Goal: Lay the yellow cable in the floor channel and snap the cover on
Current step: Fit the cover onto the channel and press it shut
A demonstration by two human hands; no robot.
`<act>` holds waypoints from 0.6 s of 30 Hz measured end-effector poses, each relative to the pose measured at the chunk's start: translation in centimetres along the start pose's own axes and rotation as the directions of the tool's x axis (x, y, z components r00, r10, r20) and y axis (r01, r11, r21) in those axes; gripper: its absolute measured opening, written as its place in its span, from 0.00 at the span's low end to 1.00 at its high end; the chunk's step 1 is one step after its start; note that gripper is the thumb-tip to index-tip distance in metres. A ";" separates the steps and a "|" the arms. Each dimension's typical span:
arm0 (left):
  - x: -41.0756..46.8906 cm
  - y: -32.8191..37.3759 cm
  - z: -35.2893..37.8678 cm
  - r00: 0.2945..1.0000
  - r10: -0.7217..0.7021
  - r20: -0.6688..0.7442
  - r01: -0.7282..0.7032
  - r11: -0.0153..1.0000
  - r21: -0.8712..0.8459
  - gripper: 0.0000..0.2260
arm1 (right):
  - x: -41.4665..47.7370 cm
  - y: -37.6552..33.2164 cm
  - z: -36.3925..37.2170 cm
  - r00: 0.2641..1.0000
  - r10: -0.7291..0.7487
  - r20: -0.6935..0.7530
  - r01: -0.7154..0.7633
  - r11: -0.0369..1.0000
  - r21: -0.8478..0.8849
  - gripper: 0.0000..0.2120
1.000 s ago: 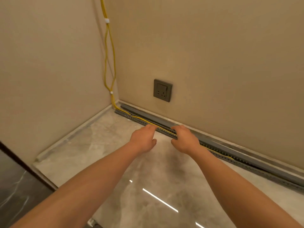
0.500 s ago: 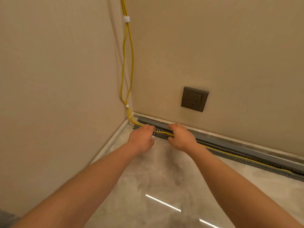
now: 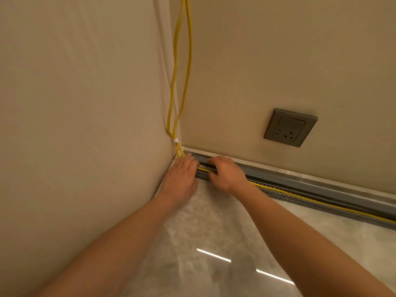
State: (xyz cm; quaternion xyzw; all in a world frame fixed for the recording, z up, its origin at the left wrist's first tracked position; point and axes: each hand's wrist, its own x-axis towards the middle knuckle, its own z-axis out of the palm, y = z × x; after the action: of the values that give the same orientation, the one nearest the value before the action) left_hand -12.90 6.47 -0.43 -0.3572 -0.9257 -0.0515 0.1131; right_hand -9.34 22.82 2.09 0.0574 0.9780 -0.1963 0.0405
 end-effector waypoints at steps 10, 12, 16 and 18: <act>-0.6 -0.4 1.8 0.987 -0.030 -0.159 0.022 0.999 -0.050 0.25 | 1.1 -1.2 1.9 0.994 0.109 0.001 -0.108 0.992 -0.064 0.32; -0.7 -0.6 2.0 0.980 -0.042 -0.195 0.032 0.998 -0.052 0.26 | 1.5 -1.4 1.5 0.991 0.133 0.009 -0.132 0.991 -0.037 0.26; -0.5 -0.9 1.9 0.990 -0.101 -0.096 0.090 0.989 -0.115 0.26 | 2.1 -1.7 0.7 0.988 0.140 -0.063 -0.145 0.986 -0.083 0.15; -0.1 -1.2 1.7 0.992 -0.126 -0.022 0.120 0.976 -0.181 0.22 | 2.5 -2.0 0.2 0.982 0.158 -0.101 -0.170 0.977 -0.130 0.11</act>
State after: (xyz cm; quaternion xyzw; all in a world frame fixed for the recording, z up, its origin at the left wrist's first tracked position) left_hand -13.98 5.80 -2.10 -0.3069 -0.9356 -0.1478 0.0926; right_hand -12.07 21.09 2.38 0.1437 0.9820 -0.1215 0.0161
